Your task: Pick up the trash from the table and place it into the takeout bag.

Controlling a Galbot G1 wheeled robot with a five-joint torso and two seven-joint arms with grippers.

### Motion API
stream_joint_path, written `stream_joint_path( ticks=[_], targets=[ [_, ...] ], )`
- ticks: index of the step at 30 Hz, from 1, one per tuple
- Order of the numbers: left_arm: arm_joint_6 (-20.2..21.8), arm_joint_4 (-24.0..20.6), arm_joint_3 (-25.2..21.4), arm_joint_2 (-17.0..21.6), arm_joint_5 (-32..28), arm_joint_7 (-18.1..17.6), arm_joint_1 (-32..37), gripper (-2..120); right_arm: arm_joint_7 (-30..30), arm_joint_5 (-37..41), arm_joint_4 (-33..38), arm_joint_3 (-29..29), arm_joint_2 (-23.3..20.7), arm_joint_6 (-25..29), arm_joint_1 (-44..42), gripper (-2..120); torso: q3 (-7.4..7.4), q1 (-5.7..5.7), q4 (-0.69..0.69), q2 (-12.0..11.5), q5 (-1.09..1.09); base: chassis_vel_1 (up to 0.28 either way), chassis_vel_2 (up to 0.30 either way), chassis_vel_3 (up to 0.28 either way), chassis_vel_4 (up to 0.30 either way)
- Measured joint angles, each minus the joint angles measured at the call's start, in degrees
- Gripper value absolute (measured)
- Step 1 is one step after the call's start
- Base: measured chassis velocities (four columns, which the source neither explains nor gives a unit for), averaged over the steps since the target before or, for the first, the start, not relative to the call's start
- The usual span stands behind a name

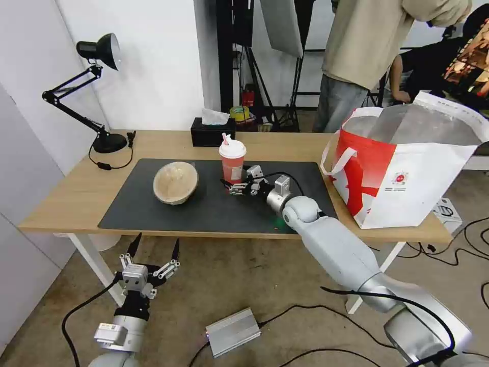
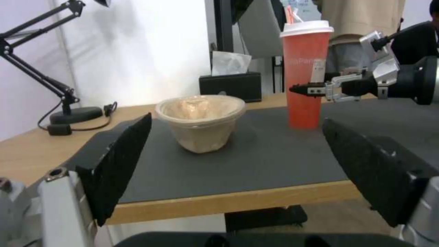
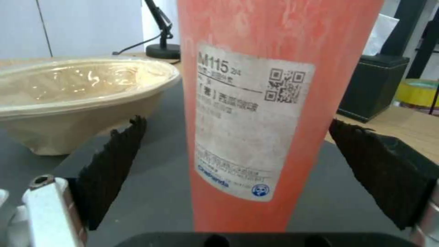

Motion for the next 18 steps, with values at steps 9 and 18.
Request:
stream_joint_path(
  ticks=[9, 18],
  targets=[
    [-0.5, 0.5, -0.1, 0.0, 0.0, 0.0, 0.0, 100, 0.1, -0.8, -1.5, 0.5, 1.0, 0.2, 0.3, 76, 0.0, 0.0, 0.0, 0.0, 0.0, 0.0, 0.0, 0.0, 0.0],
    [-1.1, 0.8, 0.1, 0.0, 0.1, 0.1, -0.1, 100, 0.0, -0.8, -1.8, 0.6, 1.0, 0.4, 0.2, 46, 0.0, 0.0, 0.0, 0.0, 0.0, 0.0, 0.0, 0.0, 0.0]
  ],
)
